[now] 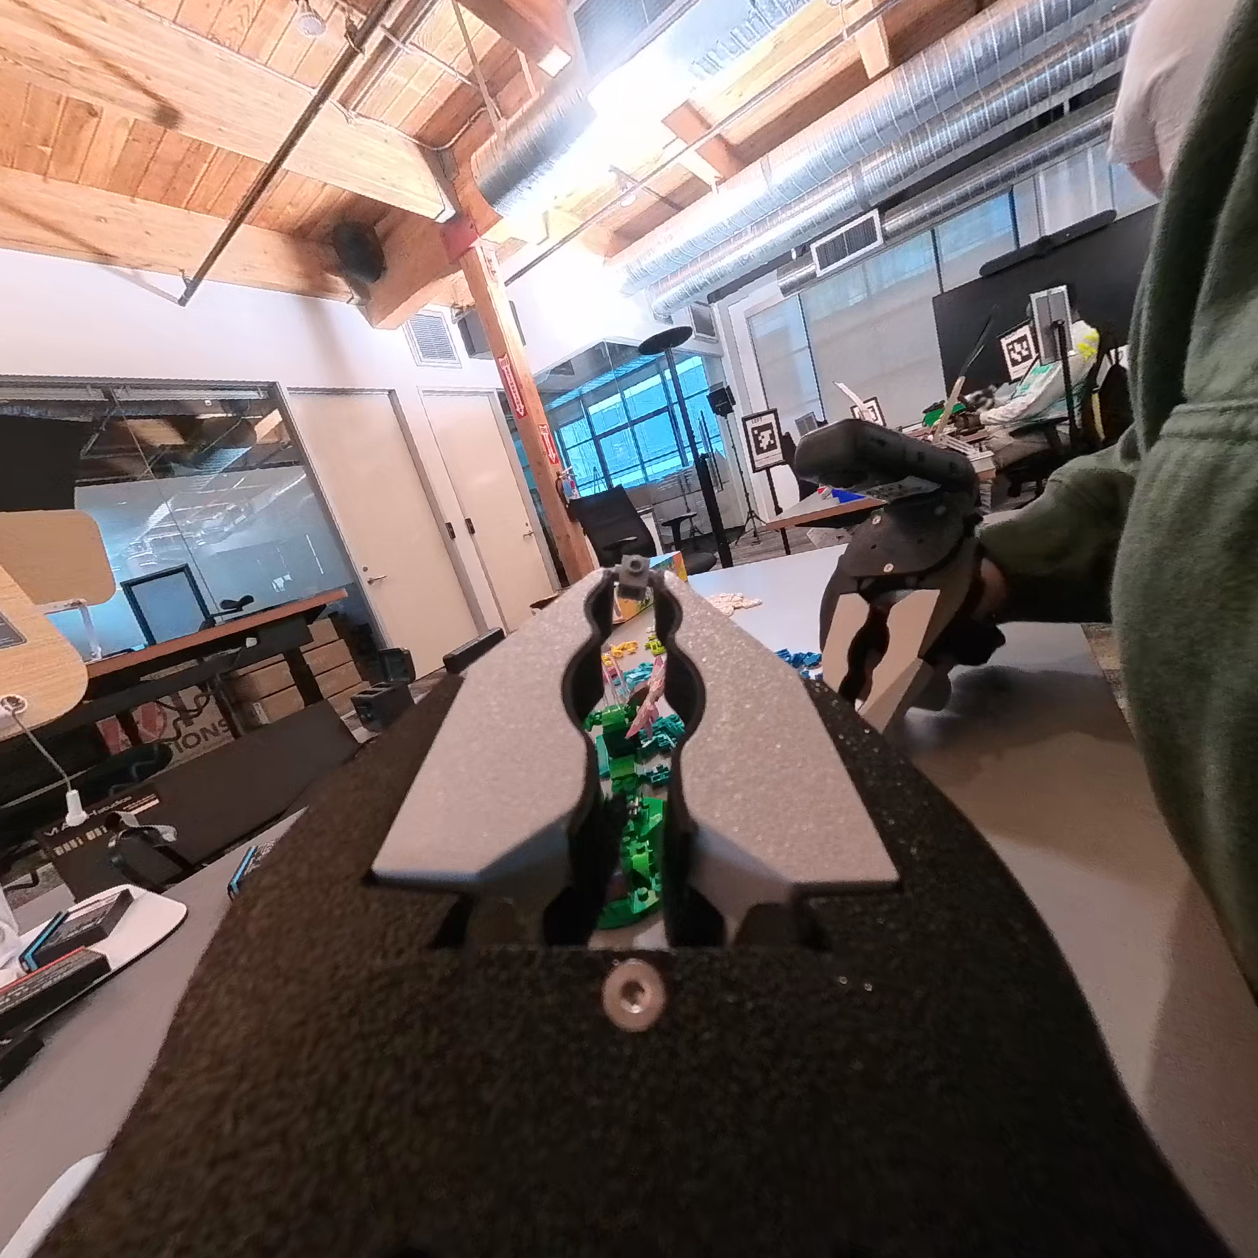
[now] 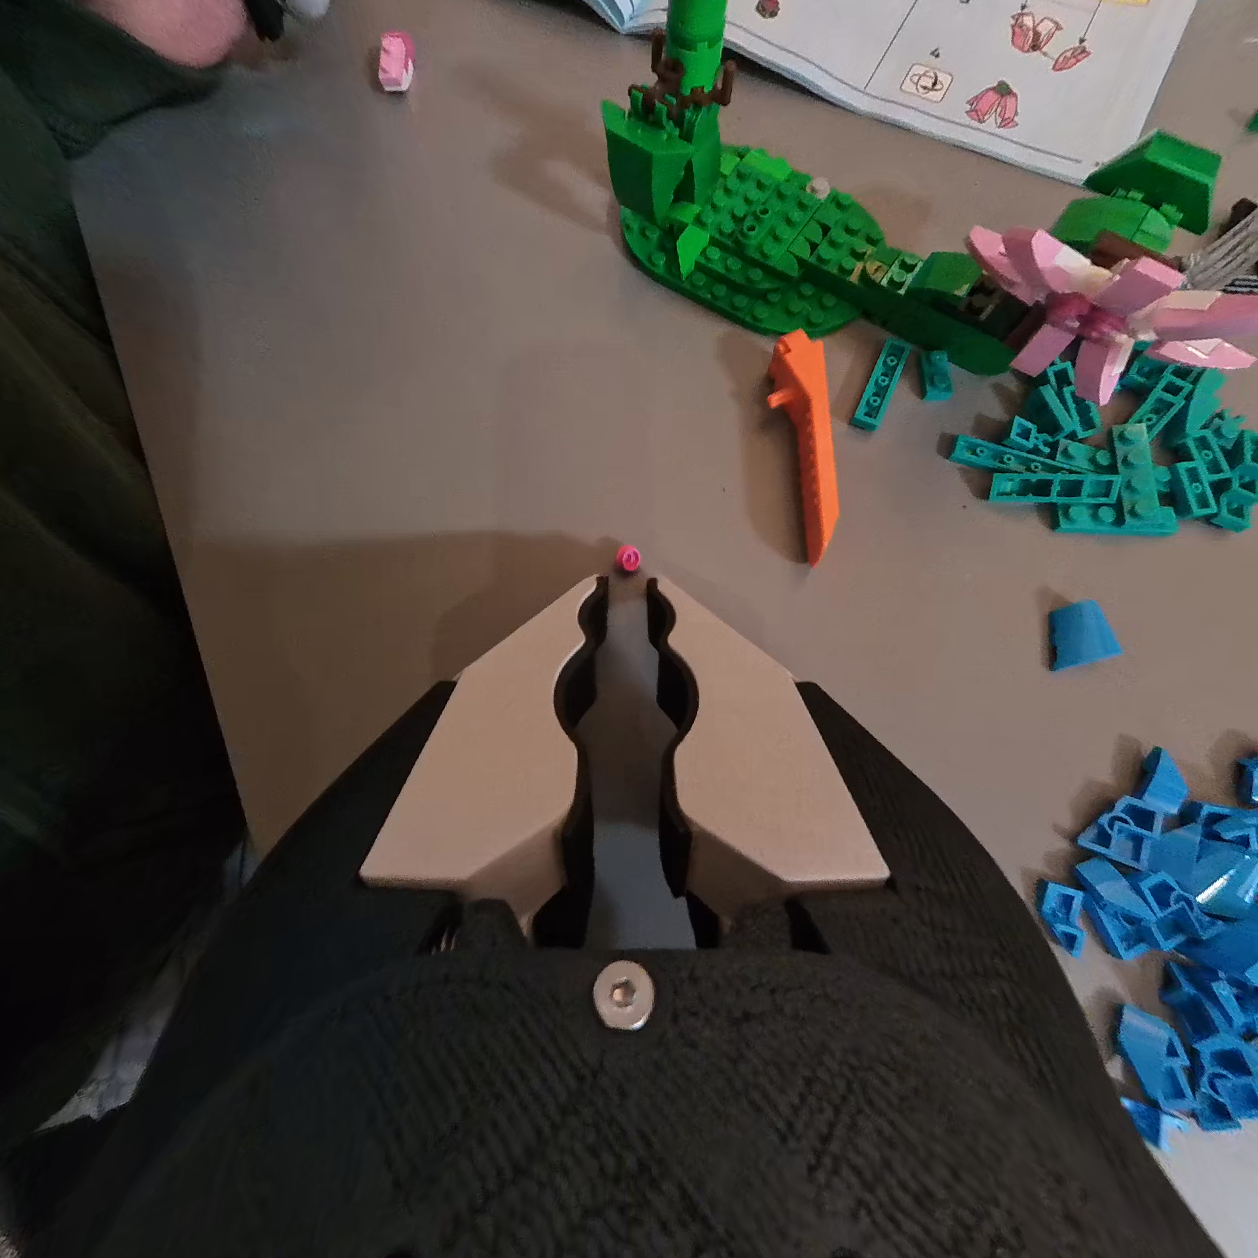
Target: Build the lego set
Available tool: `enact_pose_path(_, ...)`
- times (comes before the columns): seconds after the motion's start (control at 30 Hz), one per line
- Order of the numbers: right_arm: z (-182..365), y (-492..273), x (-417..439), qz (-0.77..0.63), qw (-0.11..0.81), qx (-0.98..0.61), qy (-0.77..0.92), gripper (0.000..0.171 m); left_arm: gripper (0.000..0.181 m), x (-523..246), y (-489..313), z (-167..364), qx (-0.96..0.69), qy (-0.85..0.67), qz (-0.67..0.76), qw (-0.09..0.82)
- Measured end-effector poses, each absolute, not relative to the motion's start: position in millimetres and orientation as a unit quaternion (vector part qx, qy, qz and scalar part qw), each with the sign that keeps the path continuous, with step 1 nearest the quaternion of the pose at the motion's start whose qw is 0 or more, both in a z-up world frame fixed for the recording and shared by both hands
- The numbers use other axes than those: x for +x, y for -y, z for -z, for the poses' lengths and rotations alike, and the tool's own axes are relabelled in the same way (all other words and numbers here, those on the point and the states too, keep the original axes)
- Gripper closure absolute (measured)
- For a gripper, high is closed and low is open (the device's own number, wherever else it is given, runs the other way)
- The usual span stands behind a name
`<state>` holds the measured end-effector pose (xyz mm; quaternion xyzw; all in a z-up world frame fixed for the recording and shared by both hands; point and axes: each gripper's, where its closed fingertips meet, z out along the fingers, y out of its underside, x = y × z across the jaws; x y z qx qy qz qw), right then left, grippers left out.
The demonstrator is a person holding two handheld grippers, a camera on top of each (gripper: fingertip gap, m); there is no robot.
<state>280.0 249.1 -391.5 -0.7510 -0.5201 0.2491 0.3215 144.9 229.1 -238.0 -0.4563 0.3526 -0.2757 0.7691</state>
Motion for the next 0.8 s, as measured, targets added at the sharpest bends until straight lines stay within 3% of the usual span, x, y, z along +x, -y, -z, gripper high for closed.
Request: enact_pose_path(0.8,389.1,-250.5,272.1,-0.191,0.349,-0.756,0.52,0.167,0.173,148.8,-233.9,239.7,-0.459,-0.353,0.278,0.766)
